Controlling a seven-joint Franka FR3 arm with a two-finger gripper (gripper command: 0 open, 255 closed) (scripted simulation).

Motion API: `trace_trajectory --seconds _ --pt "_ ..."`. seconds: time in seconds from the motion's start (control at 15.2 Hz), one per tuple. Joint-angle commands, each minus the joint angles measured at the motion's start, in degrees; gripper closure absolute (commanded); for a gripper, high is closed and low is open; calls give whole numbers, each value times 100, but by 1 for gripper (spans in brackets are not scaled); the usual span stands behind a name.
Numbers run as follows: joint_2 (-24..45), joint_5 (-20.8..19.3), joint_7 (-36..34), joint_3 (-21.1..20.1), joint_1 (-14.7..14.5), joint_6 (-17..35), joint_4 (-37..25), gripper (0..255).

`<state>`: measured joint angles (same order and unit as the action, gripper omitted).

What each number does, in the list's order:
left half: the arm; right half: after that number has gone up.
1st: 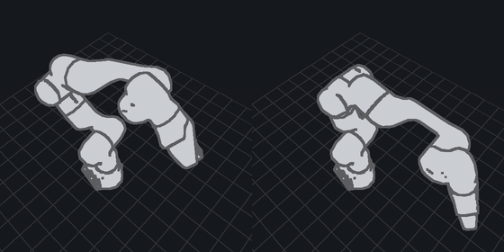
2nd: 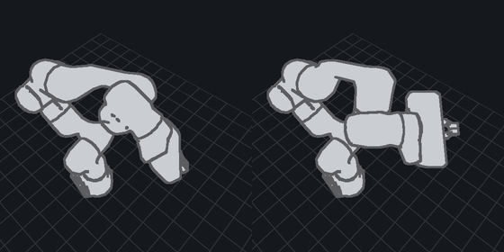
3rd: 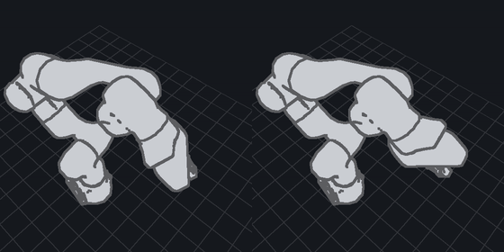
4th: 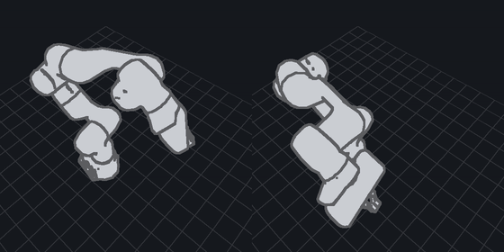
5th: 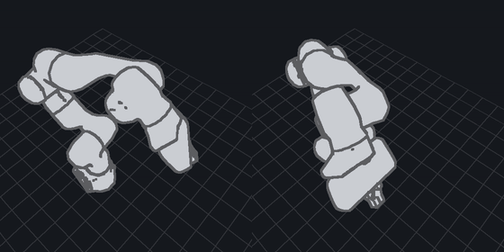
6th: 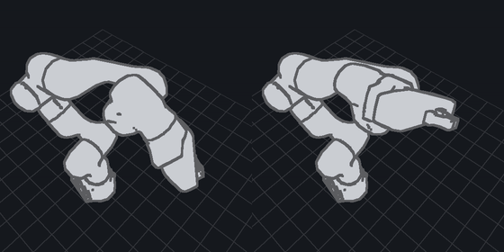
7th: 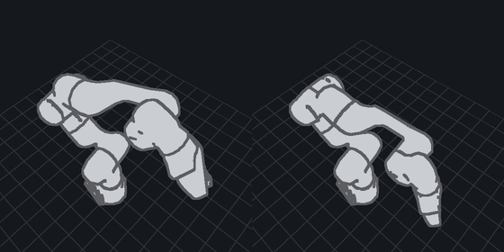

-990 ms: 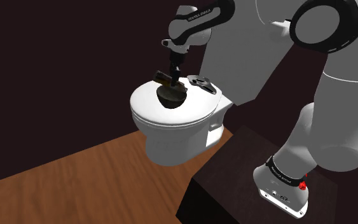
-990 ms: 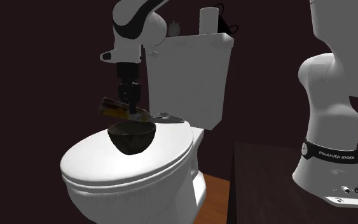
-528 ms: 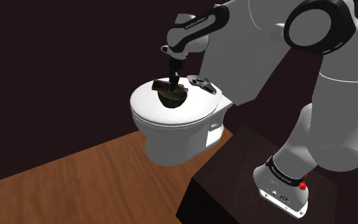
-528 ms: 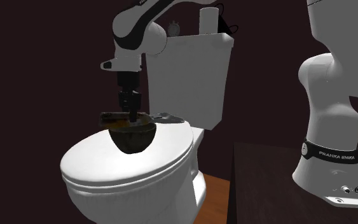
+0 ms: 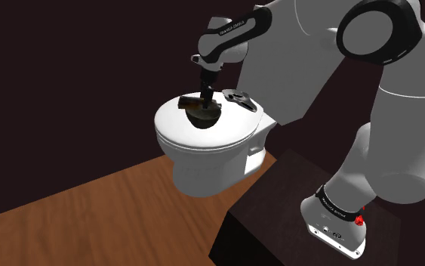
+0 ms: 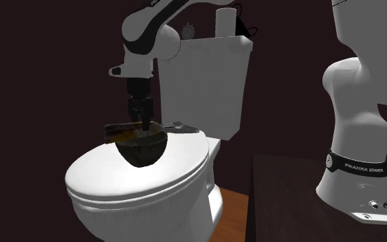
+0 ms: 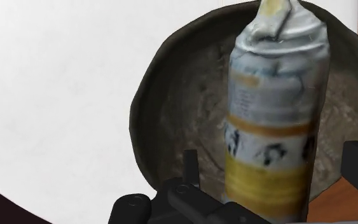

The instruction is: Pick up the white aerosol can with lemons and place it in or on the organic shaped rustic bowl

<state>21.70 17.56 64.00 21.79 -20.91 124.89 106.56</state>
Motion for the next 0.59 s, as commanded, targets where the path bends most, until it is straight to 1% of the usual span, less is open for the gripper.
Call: trace_trajectory --seconds 0.0,0.13,0.4,0.53 --pt "0 -1 0 1 1 2 4 0" --pt "4 -1 4 3 6 -10 -11 0" --pt "-330 -215 -131 108 -7 -603 -301 0" --pt "-331 -216 -132 107 -6 -602 -300 0"
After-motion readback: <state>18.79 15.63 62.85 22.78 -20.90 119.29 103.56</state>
